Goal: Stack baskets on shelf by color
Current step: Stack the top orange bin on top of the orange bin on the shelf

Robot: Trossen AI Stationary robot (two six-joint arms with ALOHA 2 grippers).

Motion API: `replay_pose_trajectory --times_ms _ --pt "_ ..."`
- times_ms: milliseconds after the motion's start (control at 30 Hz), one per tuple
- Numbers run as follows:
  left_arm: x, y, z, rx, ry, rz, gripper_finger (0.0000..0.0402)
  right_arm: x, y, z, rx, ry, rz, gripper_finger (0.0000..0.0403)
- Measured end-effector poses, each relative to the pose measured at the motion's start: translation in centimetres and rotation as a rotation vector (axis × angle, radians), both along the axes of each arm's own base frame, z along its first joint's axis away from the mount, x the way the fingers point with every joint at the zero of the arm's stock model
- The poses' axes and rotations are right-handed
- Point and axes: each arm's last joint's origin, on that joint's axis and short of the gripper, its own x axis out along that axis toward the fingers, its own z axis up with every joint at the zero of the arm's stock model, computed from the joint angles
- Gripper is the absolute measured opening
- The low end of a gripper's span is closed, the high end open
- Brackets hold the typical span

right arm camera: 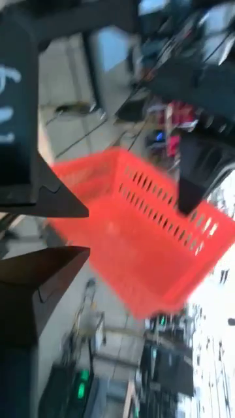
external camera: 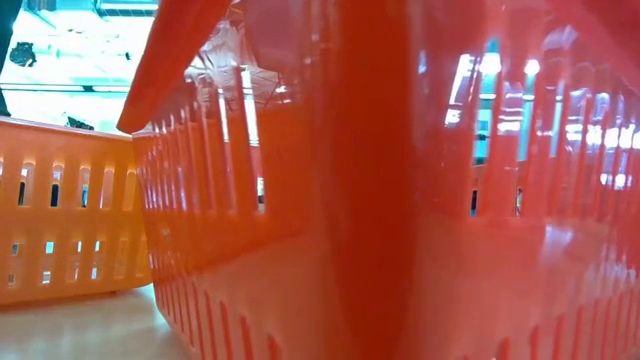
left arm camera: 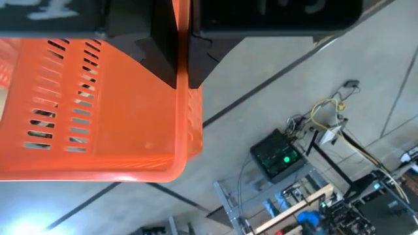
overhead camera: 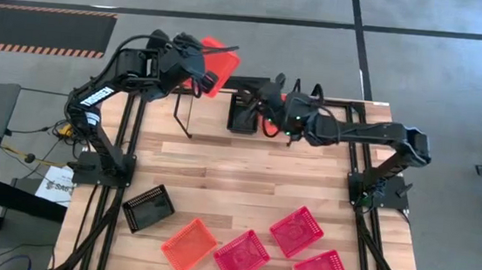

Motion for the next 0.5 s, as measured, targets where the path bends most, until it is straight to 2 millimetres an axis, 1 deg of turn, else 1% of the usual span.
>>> replay_pose_trajectory --times_ms 67,200,333,500 --pt "0.1 0.0 0.1 0.007 0.000 -0.007 0.0000 0.6 -0.3 -0.3 0.016 -0.041 0.038 0.0113" --pt "0.1 0.0 0.1 0.008 0.004 -0.008 0.0000 1.7 -0.6 -1.3 0.001 -0.051 0.068 0.0137" --pt "0.1 0.0 0.1 0.008 0.004 -0.009 0.0000 1.3 -0.7 -0.2 -0.034 -0.093 0.073 0.0153" --pt "0.2 0.0 0.0 -0.006 -0.002 -0.024 0.0000 1.3 -1.8 -0.3 -0.035 -0.079 0.044 0.0157"
